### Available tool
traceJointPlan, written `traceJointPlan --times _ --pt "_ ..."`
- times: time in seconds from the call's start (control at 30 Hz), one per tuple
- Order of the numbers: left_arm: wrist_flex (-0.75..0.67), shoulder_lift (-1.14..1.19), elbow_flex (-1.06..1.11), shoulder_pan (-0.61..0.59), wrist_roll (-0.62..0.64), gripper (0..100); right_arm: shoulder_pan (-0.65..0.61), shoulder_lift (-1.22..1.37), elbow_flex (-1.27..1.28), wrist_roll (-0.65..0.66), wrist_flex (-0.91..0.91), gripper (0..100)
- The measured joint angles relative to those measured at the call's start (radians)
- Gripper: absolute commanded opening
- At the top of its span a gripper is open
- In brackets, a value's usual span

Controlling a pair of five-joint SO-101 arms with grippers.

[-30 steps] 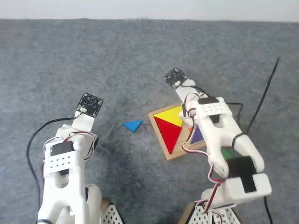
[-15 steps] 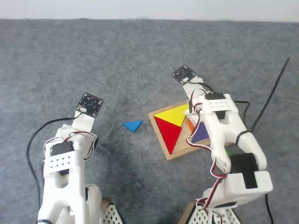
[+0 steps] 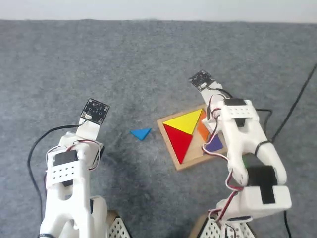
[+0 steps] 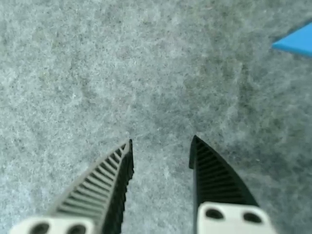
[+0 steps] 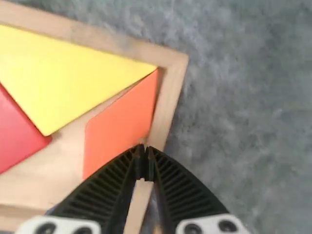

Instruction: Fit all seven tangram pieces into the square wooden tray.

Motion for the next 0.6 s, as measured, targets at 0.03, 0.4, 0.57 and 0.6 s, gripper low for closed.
traceJointPlan --times 0.03,0.4,0.57,0.6 --pt "0.000 0.000 0.000 0.000 0.000 18 0.002 -0.038 0.000 0.000 0.011 1.7" --pt "0.000 0.000 0.000 0.000 0.000 18 -0.158 -0.258 0.141 0.002 0.104 2.0" --pt "0.000 0.000 0.000 0.000 0.000 18 -0.261 -0.198 0.245 0.002 -0.031 2.0" --pt "0.000 0.000 0.000 0.000 0.000 18 -0.262 -0.169 0.245 0.002 -0.046 2.0"
